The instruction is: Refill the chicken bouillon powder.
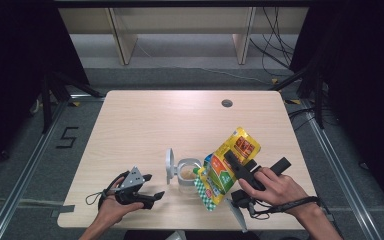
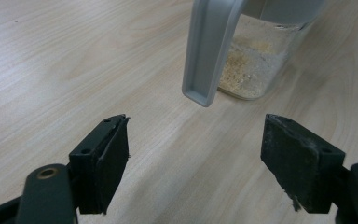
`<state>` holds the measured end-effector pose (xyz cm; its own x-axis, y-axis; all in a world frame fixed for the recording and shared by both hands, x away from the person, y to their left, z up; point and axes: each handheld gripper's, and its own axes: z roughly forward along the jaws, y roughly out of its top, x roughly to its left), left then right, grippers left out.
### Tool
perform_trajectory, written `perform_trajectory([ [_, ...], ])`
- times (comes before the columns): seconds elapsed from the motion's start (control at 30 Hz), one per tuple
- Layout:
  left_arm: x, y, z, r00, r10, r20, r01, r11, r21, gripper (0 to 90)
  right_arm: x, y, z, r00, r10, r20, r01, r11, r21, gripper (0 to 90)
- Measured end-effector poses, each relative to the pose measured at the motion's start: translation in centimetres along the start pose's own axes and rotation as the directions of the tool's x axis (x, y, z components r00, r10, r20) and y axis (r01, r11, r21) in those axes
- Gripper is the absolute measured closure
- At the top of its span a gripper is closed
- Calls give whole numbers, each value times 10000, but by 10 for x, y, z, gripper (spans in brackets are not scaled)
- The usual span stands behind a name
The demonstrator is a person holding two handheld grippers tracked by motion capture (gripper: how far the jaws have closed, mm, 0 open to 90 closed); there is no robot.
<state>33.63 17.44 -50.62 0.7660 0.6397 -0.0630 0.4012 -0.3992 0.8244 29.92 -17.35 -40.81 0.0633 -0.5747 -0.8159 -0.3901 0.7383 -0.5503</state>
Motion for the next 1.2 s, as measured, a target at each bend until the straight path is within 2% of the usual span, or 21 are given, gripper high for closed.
perform_trajectory([
  [0.1,-1,0,1,9999,-94,47,94,9999,-83,230,1,0,-1,9998,102,162,-102,9999,7,555],
  [0.13,1,0,0,9999,151,-23,-151,9998,114,230,1,0,-2,9998,102,153,-102,9999,9,555],
  [0.23,0,0,0,10000,35,-14,-35,10000,31,230,0,0,-3,9999,34,108,-34,10000,39,555],
  [0.3,1,1,0,9996,297,-4,-297,9996,30,230,0,0,-3,9999,37,97,-38,10000,42,555],
  [0.43,2,1,-1,9995,301,-19,-301,9995,35,230,-1,-1,-4,10000,69,52,-69,9999,92,555],
  [0.47,0,0,0,10000,20,-26,-20,10000,15,230,-1,-1,-5,9999,-31,137,29,9999,155,556],
  [0.57,0,0,0,10000,89,-6,-89,10000,16,230,-2,-3,-6,9999,-73,81,72,9999,126,557],
  [0.6,1,1,0,9996,256,89,-256,9997,45,230,-1,-4,-7,10000,-34,26,34,9998,216,557],
  [0.77,1,1,0,9996,259,70,-259,9996,68,230,1,-5,-8,10000,40,34,-40,9999,164,558],
  [1.03,1,1,0,9997,249,72,-249,9997,66,230,-1,-5,-7,9999,-140,70,139,9999,102,559],
  [1.2,1,1,0,9996,266,69,-267,9996,56,230,-1,-3,-9,9999,38,127,-39,9999,104,561],
])
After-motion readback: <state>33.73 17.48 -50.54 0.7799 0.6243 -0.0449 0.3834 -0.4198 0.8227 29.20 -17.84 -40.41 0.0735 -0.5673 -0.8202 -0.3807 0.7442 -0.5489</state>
